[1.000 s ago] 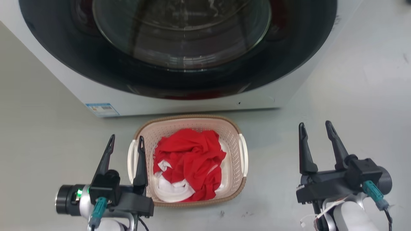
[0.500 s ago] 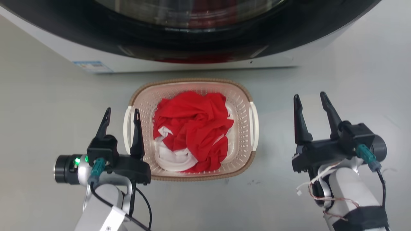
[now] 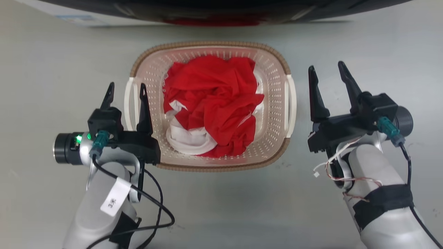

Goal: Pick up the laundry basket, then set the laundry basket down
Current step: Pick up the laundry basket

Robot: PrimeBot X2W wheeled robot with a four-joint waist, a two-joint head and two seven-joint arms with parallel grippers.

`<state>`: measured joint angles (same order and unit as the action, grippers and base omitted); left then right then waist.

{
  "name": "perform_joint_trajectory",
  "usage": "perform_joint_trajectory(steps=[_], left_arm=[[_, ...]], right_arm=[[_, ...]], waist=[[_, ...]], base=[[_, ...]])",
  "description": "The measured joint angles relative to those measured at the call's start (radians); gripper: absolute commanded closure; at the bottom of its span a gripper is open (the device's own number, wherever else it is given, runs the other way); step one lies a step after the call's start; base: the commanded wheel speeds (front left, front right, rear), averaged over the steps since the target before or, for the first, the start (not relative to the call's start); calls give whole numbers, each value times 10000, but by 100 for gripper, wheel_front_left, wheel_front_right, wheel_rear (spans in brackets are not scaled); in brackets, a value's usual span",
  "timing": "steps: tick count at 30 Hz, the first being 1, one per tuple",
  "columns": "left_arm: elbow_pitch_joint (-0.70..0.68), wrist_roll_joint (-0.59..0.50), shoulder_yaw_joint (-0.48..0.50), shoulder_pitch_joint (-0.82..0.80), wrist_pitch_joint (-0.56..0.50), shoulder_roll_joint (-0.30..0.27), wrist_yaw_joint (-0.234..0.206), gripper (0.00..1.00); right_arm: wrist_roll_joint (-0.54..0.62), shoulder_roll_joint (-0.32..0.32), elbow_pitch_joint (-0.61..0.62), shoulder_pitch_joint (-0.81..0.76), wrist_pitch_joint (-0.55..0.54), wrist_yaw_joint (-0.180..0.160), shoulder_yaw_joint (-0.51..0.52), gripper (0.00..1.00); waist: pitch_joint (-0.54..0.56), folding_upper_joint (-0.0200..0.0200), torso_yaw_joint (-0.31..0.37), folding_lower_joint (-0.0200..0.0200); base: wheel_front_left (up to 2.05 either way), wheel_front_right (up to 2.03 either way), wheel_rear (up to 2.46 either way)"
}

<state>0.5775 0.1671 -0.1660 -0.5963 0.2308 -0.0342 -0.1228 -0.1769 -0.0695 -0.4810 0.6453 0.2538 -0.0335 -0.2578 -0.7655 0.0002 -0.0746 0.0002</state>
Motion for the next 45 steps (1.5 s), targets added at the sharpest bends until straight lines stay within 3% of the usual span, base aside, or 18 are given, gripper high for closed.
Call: perform_joint_trajectory(steps=[10, 20, 26, 45], left_arm=[[1235, 107, 50, -828, 12, 29, 0, 0], [2104, 167, 217, -1280, 102, 44, 0, 0], [2658, 244, 226, -1550, 119, 56, 8, 0], [4021, 548, -313, -2439, 136, 73, 617, 0]], right_arm=[[-59, 2, -738, 660, 0, -2, -274, 0], [-435, 4, -968, 1035, 0, -42, -817, 0], [-759, 2, -1181, 1049, 2, -253, -1114, 0], [-1597, -4, -2500, 1647, 2, -723, -1967, 0]], waist=[[-1268, 0, -136, 0], [-1735, -1, -288, -1], [-1933, -1, -329, 0], [-2163, -2, -398, -1]], base=[[0, 0, 0], [0, 0, 0], [0, 0, 0], [0, 0, 0]])
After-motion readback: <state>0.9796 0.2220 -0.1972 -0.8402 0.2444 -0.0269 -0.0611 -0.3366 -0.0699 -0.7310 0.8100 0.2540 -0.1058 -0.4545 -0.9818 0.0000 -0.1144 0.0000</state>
